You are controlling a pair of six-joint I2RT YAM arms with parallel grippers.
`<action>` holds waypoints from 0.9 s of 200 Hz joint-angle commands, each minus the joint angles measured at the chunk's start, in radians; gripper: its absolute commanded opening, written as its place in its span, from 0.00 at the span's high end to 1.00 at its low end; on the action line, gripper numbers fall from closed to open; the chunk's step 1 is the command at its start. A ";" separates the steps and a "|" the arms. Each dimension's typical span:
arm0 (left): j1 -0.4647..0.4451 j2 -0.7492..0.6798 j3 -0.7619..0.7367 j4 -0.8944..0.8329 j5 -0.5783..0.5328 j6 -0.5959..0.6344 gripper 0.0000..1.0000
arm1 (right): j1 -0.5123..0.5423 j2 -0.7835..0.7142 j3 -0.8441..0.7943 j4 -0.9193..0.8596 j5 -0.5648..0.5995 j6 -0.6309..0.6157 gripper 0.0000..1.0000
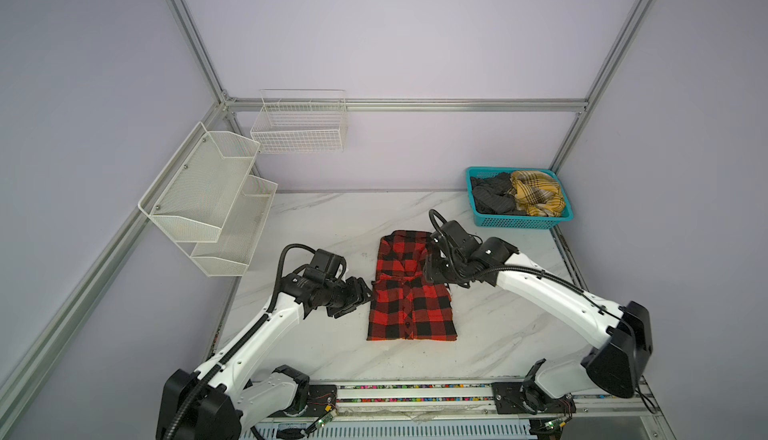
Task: Fold and stack the long sleeve shirts
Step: 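Drag the folded plaid shirt with both grippers toward the robot's near edge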
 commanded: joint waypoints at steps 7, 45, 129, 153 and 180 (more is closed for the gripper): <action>0.015 -0.110 -0.131 -0.135 0.025 0.008 0.30 | 0.021 -0.126 -0.175 -0.143 0.010 0.137 0.39; 0.021 -0.187 -0.267 -0.095 0.061 -0.022 0.29 | 0.032 -0.311 -0.377 -0.098 -0.045 0.253 0.38; 0.020 -0.122 -0.406 0.220 0.127 -0.187 0.26 | 0.037 -0.315 -0.584 0.131 -0.179 0.358 0.33; 0.022 -0.070 -0.420 0.334 0.152 -0.236 0.25 | 0.036 -0.340 -0.620 0.209 -0.203 0.399 0.30; 0.023 0.026 -0.403 0.349 0.166 -0.228 0.27 | 0.036 -0.356 -0.659 0.266 -0.209 0.432 0.28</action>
